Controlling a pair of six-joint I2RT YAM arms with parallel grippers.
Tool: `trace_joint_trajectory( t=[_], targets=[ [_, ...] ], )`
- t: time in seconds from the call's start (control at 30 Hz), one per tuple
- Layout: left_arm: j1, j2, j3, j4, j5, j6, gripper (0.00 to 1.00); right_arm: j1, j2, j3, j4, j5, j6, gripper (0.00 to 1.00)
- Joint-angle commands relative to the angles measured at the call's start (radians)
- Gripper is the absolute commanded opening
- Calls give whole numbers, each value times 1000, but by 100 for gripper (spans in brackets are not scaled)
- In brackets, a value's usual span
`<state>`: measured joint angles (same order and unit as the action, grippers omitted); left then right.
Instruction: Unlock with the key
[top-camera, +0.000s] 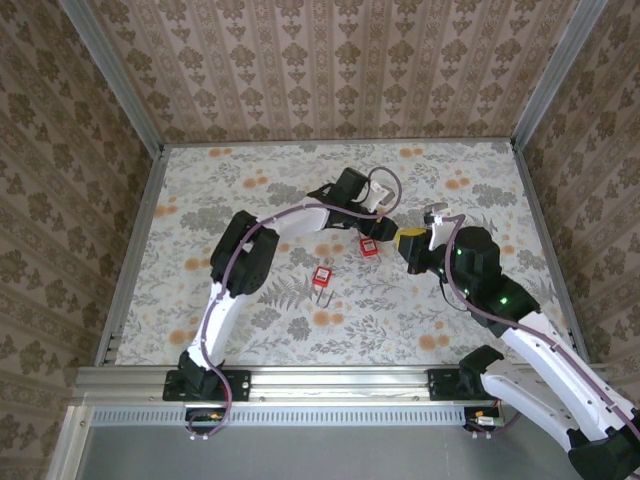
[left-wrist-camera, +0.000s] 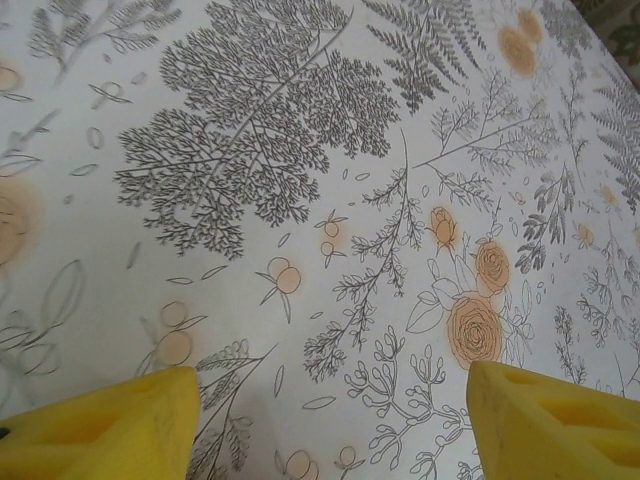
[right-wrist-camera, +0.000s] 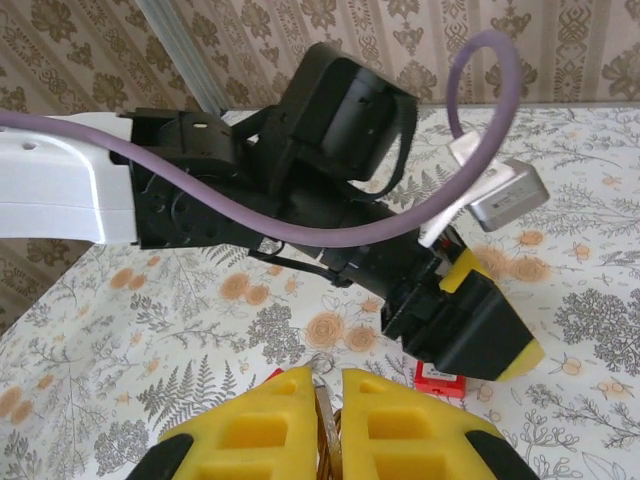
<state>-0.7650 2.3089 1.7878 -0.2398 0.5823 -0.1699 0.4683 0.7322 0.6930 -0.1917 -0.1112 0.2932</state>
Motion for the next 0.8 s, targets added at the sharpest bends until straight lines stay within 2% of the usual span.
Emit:
trace_joint_trajectory(
  t=[0.0,0.23,0.43,0.77],
  targets=[
    [4,39,72,-142,3,14,70,-5,-22,-17,-4,5,20,11],
    [7,58,92,-239,-57,48,67,-5,-35,-29,-8,11,23,11],
    [12,-19,-2,-242,-92,79,65,-5,-40,-26,-10,11,22,11],
    [-22,-162,-238,-159,-134,-7,59,-5,-44,-21,-11,13,19,11]
  ],
)
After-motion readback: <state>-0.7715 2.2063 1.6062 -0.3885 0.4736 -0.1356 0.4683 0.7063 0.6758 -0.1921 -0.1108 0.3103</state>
